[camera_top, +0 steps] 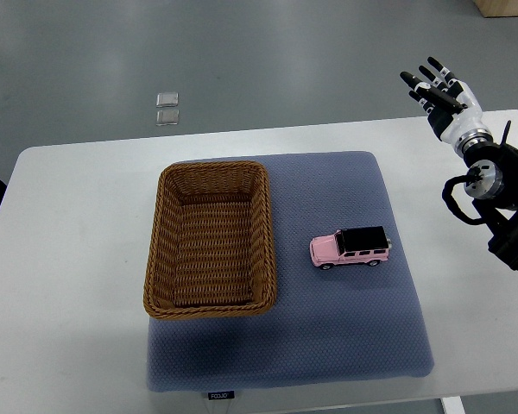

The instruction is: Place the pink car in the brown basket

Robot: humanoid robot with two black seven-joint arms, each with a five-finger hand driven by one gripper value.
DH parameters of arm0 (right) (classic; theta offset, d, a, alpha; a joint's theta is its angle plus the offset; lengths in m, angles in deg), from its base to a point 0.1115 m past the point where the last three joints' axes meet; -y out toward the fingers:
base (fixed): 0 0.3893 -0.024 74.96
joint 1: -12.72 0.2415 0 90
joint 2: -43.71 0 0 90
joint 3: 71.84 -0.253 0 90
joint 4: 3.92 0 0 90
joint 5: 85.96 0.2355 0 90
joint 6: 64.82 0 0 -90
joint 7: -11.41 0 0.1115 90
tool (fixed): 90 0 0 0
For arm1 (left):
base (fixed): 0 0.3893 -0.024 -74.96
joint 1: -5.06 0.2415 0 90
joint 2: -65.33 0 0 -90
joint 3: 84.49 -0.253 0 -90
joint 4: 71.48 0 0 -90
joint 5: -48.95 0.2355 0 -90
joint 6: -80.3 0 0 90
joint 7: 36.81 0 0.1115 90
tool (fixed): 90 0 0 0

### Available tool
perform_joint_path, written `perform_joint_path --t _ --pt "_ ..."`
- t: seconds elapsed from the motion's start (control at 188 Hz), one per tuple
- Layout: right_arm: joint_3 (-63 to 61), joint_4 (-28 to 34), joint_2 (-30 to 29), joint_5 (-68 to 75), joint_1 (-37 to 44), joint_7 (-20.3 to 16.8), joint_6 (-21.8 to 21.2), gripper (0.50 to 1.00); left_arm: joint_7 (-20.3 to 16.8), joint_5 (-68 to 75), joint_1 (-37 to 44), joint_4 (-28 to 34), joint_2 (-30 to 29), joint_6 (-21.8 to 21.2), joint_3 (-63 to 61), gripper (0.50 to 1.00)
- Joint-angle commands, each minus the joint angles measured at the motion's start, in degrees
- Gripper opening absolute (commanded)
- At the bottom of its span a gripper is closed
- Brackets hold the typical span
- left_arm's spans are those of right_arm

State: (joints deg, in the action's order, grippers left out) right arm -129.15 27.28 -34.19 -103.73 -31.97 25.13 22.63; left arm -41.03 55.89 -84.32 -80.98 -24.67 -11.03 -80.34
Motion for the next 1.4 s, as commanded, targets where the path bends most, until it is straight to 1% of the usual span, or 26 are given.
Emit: perform_joint_path --t 0.0,0.064,0.88,1.061,1.109,1.263,1.317,1.397 --pt "0.0 0.0 -0.1 0.0 0.4 0.0 0.0 0.907 0.0 0.0 0.0 0.1 0.0 0.0 0.0 1.000" --pt "-0.1 0.0 -0.1 0.0 0.4 0.0 0.0 0.907 0.0 0.1 0.0 0.2 0.0 0.4 0.0 1.000" --pt "-0.1 0.0 -0.1 0.0 0.4 0.0 0.0 0.907 0.1 0.0 -0.2 0.4 0.0 0.0 0.1 1.000" --pt "-0.1 0.0 -0.1 0.0 0.4 0.0 0.7 0.907 0.1 0.0 -0.2 0.5 0.0 0.0 0.1 1.000" --pt "0.0 1.0 0.1 0.1 0.3 0.0 0.8 0.907 0.1 0.0 -0.2 0.5 0.0 0.0 0.1 1.000" --pt "1.6 1.3 0.3 -0.4 0.5 0.0 0.9 0.907 0.1 0.0 -0.2 0.5 0.0 0.0 0.1 1.000" --pt "2.2 1.8 0.9 -0.7 0.7 -0.2 1.3 0.907 0.1 0.0 -0.2 0.5 0.0 0.0 0.1 1.000" --pt "5.4 3.6 3.5 -1.7 1.8 -0.6 2.3 0.907 0.1 0.0 -0.2 0.4 0.0 0.0 0.1 1.000"
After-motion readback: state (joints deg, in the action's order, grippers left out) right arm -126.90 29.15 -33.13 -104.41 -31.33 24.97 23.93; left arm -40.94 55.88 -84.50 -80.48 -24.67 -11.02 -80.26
